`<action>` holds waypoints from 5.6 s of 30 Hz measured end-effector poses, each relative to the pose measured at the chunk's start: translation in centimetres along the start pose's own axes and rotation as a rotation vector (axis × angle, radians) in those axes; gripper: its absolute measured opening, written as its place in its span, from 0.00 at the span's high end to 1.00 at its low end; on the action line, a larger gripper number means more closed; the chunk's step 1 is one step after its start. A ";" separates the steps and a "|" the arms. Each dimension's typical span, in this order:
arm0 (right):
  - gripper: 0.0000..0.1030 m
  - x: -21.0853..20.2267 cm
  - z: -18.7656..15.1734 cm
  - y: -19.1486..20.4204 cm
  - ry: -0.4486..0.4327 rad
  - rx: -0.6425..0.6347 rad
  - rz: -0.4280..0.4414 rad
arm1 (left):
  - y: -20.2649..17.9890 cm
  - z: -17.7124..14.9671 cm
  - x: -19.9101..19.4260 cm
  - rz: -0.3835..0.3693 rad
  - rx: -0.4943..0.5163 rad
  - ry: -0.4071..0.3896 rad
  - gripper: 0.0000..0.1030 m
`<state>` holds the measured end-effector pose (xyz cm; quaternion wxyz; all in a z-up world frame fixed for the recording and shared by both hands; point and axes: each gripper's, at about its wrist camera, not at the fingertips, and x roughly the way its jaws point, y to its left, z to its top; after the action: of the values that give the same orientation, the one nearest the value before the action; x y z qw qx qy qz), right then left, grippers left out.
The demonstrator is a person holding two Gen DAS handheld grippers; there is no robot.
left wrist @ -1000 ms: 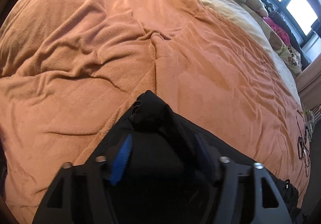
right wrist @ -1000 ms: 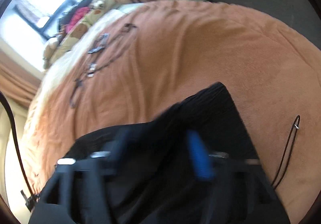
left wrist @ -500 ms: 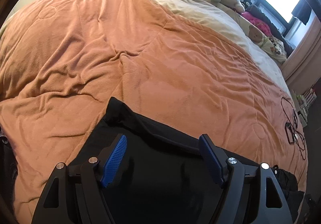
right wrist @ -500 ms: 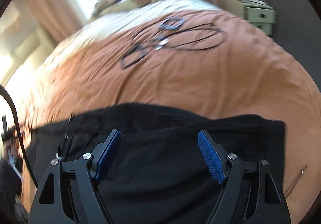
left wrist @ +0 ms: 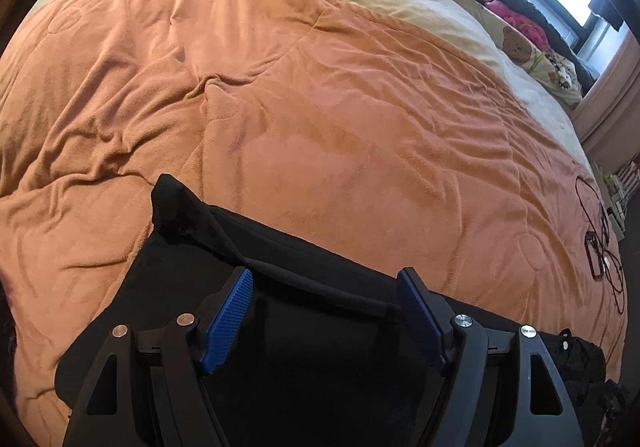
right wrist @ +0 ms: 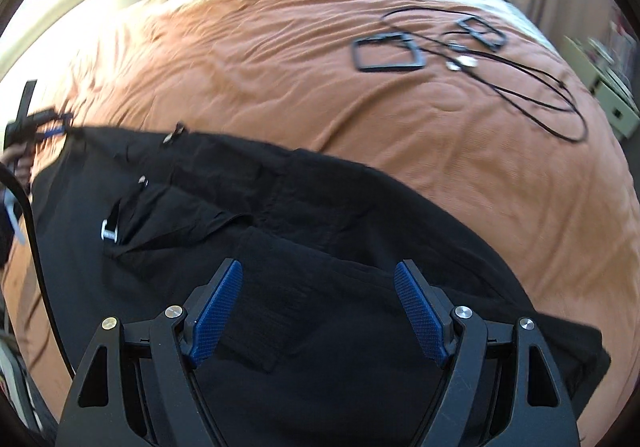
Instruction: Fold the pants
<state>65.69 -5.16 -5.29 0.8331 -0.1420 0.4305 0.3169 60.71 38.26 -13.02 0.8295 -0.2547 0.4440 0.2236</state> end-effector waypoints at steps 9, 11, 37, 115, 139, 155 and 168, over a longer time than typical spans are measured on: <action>0.38 5.8 2.3 3.2 0.134 -0.208 0.000 | 0.6 0.3 2.3 0.027 -0.018 0.035 0.34; 0.39 7.0 2.6 3.3 0.163 -0.222 0.016 | 0.9 0.3 2.9 0.030 -0.026 0.051 0.42; 0.84 8.5 3.9 7.8 -0.063 -0.241 -0.235 | 2.6 0.5 2.6 -0.017 -0.146 0.046 0.98; 0.30 -12.0 -24.7 1.6 -0.232 0.626 -0.101 | 19.5 -11.6 -6.1 -0.105 -0.267 0.040 0.93; 0.30 -11.8 -27.0 -1.2 -0.233 0.731 -0.051 | 21.5 -12.5 -8.7 -0.051 -0.296 0.074 0.88; 0.30 -10.5 -30.8 -7.3 -0.344 1.010 0.121 | 21.1 -14.7 -8.1 -0.119 -0.358 0.090 0.64; 0.70 -13.4 -30.8 -11.6 -0.432 1.068 0.013 | 20.2 -14.9 -8.1 -0.131 -0.352 0.084 0.64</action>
<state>48.17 -35.15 -13.01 0.8562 0.3692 0.3518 0.0825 35.25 43.34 -17.73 0.7656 -0.4335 0.4147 0.2325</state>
